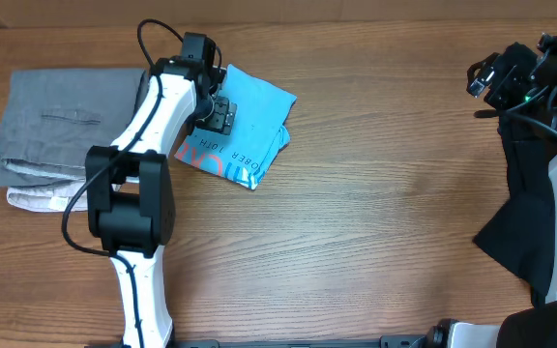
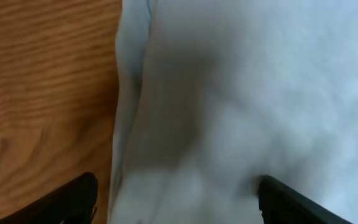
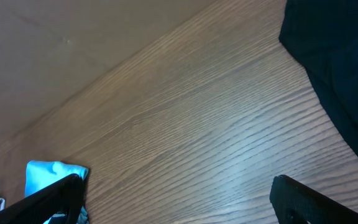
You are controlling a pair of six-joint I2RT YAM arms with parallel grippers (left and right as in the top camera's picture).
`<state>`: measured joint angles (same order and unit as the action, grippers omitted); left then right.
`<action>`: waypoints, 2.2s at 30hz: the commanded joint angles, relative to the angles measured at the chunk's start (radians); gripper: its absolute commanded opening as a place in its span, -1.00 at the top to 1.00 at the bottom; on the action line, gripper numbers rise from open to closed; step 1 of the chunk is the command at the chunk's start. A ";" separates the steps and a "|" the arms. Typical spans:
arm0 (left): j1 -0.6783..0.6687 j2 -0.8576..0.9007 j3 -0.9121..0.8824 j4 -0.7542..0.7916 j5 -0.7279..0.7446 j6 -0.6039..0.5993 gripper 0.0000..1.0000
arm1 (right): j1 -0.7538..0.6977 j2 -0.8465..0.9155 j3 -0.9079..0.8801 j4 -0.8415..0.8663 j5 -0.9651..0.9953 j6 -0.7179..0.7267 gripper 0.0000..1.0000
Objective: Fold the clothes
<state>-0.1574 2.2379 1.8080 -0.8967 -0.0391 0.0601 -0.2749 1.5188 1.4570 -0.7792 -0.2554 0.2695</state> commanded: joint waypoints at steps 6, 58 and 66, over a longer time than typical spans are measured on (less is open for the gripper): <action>0.000 0.021 0.051 0.072 -0.010 0.022 -0.69 | 0.000 -0.004 -0.003 0.003 0.001 -0.001 -1.00; 0.040 0.123 0.157 0.190 0.165 0.073 0.92 | 0.000 -0.004 -0.003 0.003 0.001 -0.001 -1.00; 0.040 -0.032 0.172 0.087 -0.015 0.075 0.91 | 0.000 -0.004 -0.003 0.003 0.001 -0.001 -1.00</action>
<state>-0.1280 2.3322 1.9495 -0.7967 0.0452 0.1474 -0.2749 1.5188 1.4570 -0.7788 -0.2554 0.2684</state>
